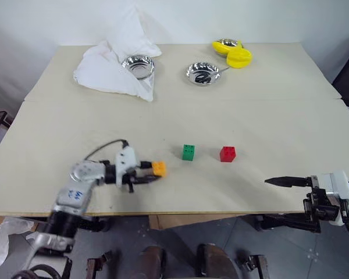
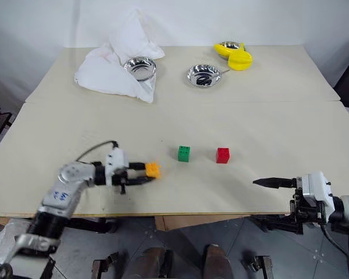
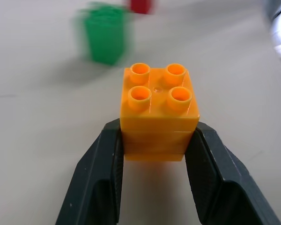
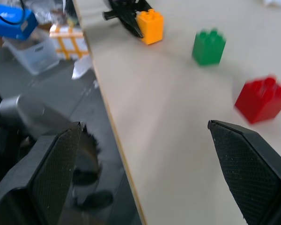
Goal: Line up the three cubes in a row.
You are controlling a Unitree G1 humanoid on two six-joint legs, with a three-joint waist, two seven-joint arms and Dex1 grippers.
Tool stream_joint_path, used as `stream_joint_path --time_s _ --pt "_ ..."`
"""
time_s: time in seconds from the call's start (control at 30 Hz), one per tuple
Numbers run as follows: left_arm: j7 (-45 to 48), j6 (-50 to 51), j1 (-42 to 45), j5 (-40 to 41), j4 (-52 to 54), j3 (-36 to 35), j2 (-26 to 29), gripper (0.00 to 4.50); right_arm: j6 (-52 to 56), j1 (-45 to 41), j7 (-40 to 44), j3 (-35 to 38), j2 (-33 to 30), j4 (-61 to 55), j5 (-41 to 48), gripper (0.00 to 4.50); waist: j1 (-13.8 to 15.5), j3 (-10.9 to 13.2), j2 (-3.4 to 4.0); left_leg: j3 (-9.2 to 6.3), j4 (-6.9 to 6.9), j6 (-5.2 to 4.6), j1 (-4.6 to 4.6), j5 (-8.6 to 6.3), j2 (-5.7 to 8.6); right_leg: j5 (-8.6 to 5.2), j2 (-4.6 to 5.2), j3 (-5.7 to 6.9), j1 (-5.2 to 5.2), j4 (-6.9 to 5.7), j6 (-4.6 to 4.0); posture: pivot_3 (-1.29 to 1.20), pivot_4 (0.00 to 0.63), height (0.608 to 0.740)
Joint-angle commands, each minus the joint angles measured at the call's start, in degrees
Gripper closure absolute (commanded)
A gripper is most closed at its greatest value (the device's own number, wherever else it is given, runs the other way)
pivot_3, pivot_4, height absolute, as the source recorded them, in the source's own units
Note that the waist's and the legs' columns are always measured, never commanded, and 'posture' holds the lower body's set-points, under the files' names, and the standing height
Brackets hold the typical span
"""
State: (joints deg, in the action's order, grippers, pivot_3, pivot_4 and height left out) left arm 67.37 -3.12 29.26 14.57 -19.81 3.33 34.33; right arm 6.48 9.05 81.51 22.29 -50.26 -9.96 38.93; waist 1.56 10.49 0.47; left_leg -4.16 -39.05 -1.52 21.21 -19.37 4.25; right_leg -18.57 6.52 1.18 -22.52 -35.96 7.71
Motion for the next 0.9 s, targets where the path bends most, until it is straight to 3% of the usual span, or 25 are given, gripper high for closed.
stream_joint_path --time_s 0.03,0.23,0.43,0.9 --pt "6.46 -7.05 6.26 2.12 -11.35 -2.23 -0.78 3.03 1.18 -1.35 -1.92 1.92 1.25 -2.63 2.97 0.0 -0.01 0.0 0.0 0.0 0.0 -0.01 0.0 0.0 0.01 0.0 0.01 0.02 0.0 0.0 0.0 0.0 0.15 0.74" --pt "12.18 -14.34 19.71 -1.77 -31.82 -0.86 -5.09 3.03 2.03 -2.06 -2.98 1.16 2.02 -3.86 2.95 0.0 0.27 0.08 -0.14 -0.01 -0.04 -0.07 0.09 -0.02 0.08 0.03 -0.05 0.4 -0.02 -0.01 0.06 0.0 0.15 0.74" --pt "14.18 -18.93 25.91 -6.28 -43.31 0.37 -7.74 3.03 2.66 -1.78 -3.75 1.26 2.23 -5.13 2.8 0.0 -0.28 0.11 -0.21 0.07 -0.03 -0.12 0.1 -0.02 0.08 0.05 -0.08 0.62 -0.05 -0.12 0.1 0.0 0.15 0.74" --pt "13.02 -21.25 31.66 -13.91 -52.45 0.5 -7.26 3.03 2.03 1.38 -4.48 2.8 2.23 -6.51 2.51 0.0 -0.04 0.16 -0.29 0.06 -0.06 -0.13 0.11 -0.02 0.09 0.06 -0.14 0.64 -0.06 -0.16 0.12 0.0 0.15 0.74"
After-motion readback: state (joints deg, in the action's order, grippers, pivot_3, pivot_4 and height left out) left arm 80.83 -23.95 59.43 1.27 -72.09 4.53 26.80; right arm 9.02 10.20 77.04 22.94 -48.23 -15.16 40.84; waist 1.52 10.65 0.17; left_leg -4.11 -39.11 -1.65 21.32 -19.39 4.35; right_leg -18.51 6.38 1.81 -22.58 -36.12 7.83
